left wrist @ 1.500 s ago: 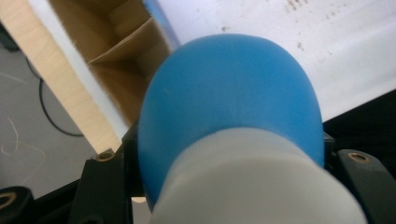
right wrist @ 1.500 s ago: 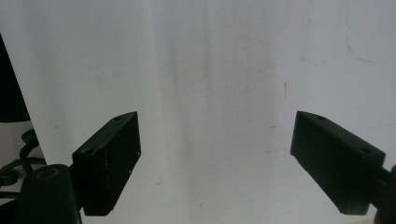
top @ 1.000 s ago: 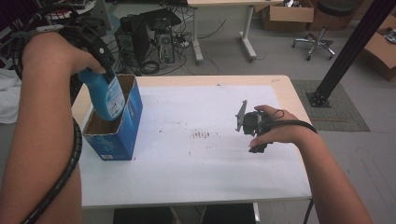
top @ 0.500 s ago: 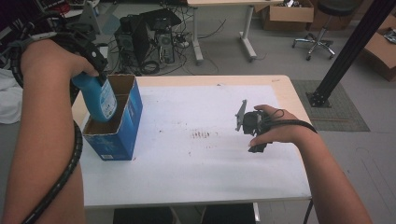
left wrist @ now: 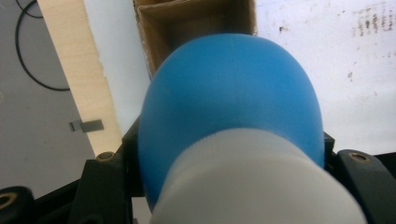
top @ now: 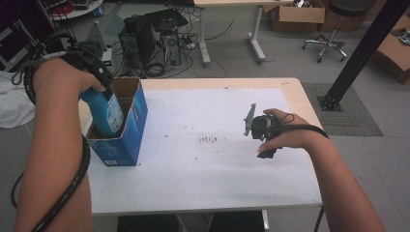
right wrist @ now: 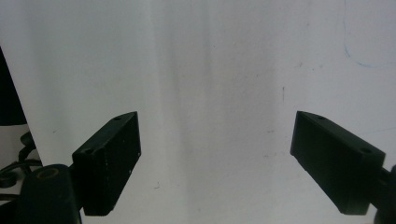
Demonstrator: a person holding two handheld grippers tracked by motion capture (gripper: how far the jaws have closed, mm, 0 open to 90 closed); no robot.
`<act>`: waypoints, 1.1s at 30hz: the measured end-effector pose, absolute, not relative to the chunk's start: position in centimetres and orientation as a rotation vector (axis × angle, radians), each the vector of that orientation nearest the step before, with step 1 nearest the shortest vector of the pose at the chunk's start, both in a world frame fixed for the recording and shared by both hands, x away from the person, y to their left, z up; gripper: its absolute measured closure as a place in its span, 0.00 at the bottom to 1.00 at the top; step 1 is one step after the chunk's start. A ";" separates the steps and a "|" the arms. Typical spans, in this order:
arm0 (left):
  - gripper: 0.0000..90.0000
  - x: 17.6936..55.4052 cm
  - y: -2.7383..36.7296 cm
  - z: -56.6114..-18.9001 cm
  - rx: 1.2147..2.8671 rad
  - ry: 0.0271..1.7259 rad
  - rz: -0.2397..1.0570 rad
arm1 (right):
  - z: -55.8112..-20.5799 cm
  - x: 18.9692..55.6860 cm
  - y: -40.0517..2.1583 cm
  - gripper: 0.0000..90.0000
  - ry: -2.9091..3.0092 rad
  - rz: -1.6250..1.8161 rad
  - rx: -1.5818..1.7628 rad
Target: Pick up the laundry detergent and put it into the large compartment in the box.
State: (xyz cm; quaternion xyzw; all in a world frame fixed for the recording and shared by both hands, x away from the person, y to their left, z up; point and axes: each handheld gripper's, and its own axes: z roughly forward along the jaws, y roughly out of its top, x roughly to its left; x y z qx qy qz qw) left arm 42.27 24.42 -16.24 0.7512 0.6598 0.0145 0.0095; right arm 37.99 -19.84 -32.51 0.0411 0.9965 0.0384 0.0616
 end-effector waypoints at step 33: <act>0.44 43.0 24.3 -27.3 2.403 2.057 -0.048 | -32.6 37.9 -19.4 0.18 3.012 0.111 0.116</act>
